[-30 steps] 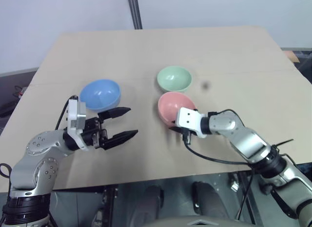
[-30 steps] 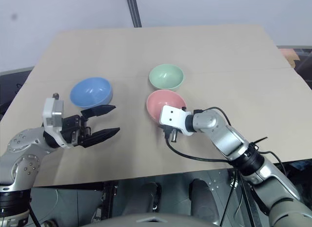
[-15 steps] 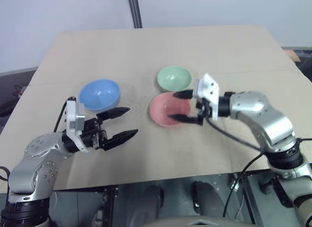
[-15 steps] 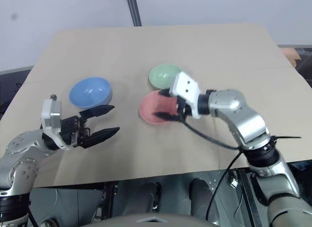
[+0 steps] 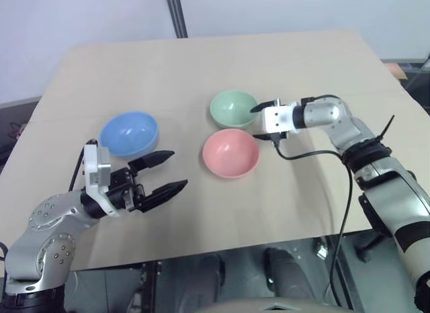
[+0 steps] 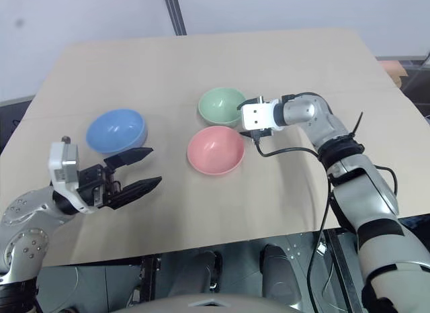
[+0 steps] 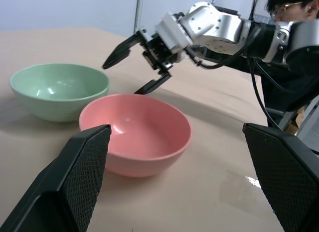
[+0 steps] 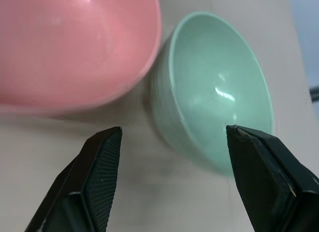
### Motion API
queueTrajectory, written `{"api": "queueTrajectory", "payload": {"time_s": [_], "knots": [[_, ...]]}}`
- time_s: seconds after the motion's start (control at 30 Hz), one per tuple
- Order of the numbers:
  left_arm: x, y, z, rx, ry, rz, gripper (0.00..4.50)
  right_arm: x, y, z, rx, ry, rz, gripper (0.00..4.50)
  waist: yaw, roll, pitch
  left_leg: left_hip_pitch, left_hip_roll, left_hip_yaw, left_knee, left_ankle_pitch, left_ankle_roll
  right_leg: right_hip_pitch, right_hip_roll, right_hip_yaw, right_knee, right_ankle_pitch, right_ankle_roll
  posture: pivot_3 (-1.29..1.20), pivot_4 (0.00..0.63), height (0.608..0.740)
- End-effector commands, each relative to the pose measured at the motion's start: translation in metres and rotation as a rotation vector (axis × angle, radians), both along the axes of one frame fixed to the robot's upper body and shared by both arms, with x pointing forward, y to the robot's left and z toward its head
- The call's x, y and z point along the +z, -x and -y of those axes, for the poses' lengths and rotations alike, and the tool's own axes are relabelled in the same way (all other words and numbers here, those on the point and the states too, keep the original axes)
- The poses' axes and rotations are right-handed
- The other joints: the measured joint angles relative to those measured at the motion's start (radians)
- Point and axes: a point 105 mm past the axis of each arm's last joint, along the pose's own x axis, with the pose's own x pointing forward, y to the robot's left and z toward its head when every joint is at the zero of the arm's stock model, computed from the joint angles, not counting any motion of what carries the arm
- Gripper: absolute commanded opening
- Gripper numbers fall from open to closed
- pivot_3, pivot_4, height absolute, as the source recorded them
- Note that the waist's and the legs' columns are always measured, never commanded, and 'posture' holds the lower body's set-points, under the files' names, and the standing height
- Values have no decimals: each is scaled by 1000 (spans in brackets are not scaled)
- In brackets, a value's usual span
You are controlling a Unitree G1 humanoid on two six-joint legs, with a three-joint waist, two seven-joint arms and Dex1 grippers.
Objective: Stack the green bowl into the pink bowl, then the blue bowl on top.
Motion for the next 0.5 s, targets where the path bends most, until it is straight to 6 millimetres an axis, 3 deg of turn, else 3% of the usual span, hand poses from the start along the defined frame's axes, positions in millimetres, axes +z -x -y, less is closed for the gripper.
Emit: {"api": "queueTrajectory", "payload": {"time_s": [0.03, 0.17, 0.43, 0.5], "knots": [[13, 4, -2, 39, 4, 61, 4500, 10, -4, -11, 31, -7, 83, 3524, 1, 0, 0, 0, 0, 0, 0, 0, 0, 0, 0, 0, 0, 0, 0, 0, 150, 740], [15, 5, -5, 102, 25, 75, 4500, 5, -7, -18, 32, 12, 91, 3524, 1, 0, 0, 0, 0, 0, 0, 0, 0, 0, 0, 0, 1, 0, -1, 0, 150, 740], [15, 6, -7, 155, 24, 89, 4500, 1, -10, -16, 28, 54, 116, 28, -1, 0, 0, 1, 0, 0, 0, 0, 0, 0, 1, 0, 1, 0, -1, 0, 150, 740], [15, 6, -6, 158, 27, 88, 4500, 2, -10, -15, 31, 50, 123, 28, -3, 0, 0, 1, 0, 0, 0, 0, 0, 0, 1, 0, 1, 0, -1, 0, 150, 740]]}}
